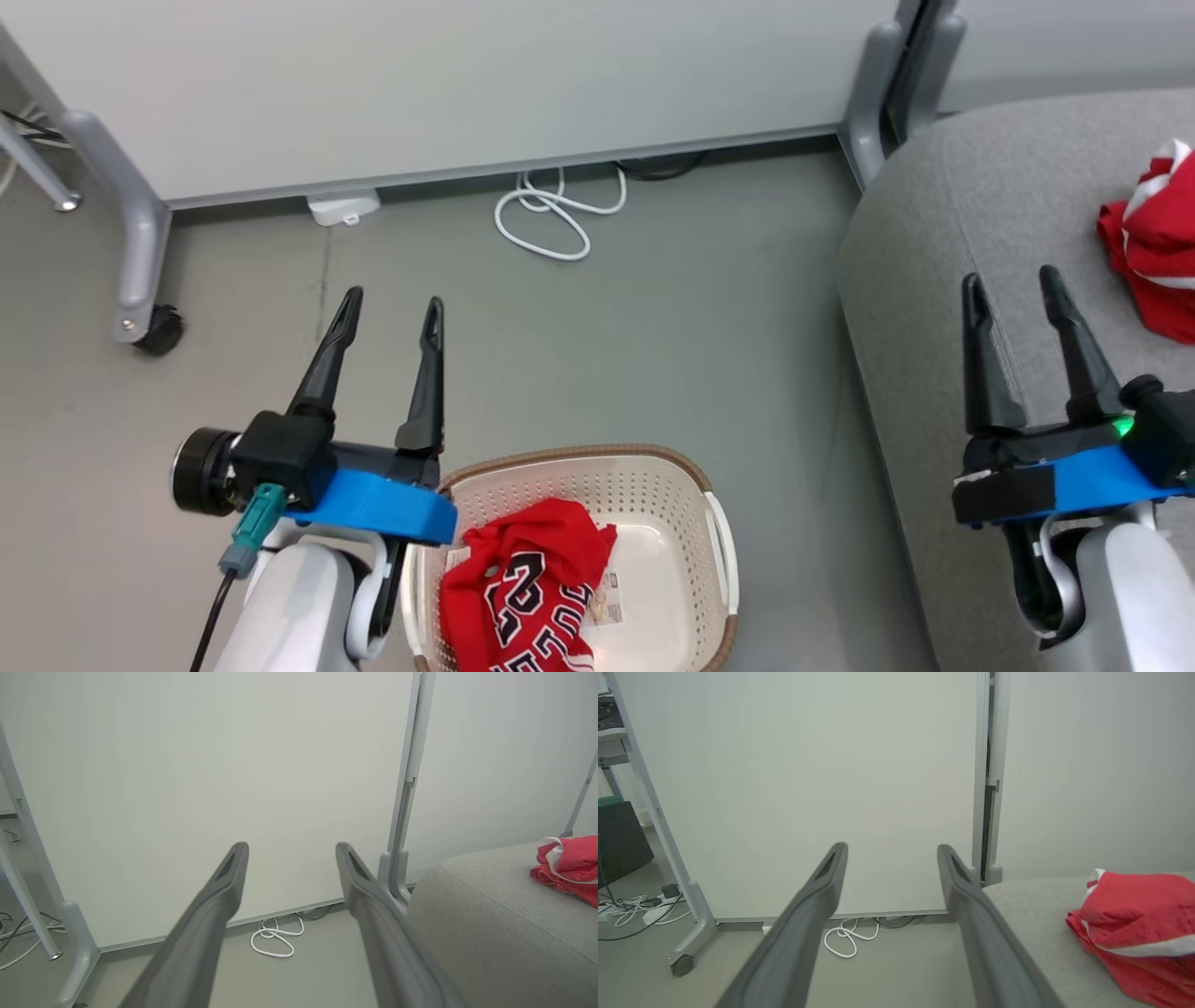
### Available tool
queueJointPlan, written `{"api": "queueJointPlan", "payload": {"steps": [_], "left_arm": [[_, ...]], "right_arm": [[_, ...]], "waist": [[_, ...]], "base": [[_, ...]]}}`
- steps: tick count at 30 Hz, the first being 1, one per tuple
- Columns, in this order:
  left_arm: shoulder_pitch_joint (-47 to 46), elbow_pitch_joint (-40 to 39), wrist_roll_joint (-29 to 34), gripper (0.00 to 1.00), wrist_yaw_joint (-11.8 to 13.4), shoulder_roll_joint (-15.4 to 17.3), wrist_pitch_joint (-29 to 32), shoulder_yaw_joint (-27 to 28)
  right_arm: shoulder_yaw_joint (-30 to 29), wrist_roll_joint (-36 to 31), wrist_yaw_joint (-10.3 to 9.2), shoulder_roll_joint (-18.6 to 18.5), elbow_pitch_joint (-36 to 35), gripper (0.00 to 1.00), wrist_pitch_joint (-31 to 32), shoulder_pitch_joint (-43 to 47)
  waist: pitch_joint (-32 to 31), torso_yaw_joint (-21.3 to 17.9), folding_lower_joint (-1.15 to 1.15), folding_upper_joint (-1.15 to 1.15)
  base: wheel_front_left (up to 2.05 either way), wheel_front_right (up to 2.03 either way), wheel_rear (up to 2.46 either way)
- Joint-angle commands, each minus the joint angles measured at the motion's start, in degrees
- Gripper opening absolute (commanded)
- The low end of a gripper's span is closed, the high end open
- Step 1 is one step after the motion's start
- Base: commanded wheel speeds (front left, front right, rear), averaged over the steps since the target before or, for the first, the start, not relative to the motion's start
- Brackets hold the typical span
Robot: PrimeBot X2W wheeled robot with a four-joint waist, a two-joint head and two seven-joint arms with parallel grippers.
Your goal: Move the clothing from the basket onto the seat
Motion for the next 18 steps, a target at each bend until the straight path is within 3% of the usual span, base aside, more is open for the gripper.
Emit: {"api": "queueJointPlan", "payload": {"steps": [1, 18], "left_arm": [[1.64, -0.02, 0.54, 1.00, -0.36, -0.18, -0.16, 1.44], [7.89, -0.97, 2.93, 1.00, -1.96, -2.02, -0.16, 6.84]], "right_arm": [[0.96, -0.70, 0.02, 0.53, -1.07, 1.00, -0.22, 1.65], [1.54, -3.76, 0.02, 2.99, -4.91, 1.00, -0.22, 10.45]], "waist": [[-1.89, 1.80, 0.01, 0.00], [-6.07, 4.37, 0.01, 0.00]], "base": [[0.00, 0.00, 0.00], [0.00, 0.00, 0.00]]}}
